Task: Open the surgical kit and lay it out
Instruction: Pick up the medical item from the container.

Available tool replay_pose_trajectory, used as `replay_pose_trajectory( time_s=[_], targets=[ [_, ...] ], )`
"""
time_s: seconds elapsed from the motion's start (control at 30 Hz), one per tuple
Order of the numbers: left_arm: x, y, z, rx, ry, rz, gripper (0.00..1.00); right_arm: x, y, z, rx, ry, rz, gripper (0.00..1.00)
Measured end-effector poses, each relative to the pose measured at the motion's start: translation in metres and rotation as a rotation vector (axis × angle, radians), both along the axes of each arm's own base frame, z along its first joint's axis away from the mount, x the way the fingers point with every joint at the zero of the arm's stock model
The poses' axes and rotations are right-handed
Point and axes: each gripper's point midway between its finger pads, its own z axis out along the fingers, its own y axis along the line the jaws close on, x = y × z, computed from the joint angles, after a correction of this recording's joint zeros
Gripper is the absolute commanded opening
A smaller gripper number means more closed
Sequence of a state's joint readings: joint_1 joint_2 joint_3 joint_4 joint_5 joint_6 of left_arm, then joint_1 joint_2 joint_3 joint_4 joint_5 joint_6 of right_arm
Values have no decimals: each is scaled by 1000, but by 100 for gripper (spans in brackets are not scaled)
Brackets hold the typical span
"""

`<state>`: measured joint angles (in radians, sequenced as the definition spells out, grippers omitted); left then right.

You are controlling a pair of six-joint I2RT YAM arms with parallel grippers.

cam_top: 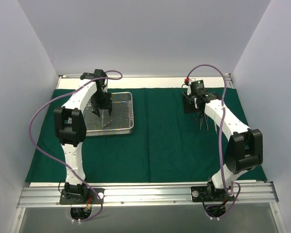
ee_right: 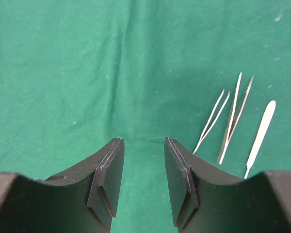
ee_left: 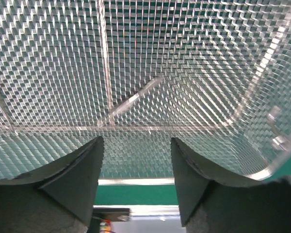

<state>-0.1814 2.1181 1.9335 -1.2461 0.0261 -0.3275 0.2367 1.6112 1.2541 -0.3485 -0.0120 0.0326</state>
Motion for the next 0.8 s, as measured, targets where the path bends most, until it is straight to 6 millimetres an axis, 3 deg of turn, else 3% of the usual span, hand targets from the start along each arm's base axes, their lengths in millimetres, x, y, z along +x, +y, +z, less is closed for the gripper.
replay_pose_trajectory(
  time_s=[0.1, 0.13, 0.37, 0.6, 0.8],
  targets=[
    [4, 0, -15, 70, 25, -50, 62, -1, -3, 11, 9, -31, -1, 39],
    [1, 2, -20, 91, 44, -58, 57, -3, -3, 15, 14, -44, 0, 39],
    [-24, 26, -45, 221, 151, -79, 54, -13, -11, 35, 59, -114, -5, 39],
    [-42, 26, -61, 284, 202, -117, 52, -16, -12, 33, 79, -117, 0, 39],
    [-36, 29, -69, 307, 174, -131, 48, -19, -10, 35, 90, -123, 9, 38]
  ],
)
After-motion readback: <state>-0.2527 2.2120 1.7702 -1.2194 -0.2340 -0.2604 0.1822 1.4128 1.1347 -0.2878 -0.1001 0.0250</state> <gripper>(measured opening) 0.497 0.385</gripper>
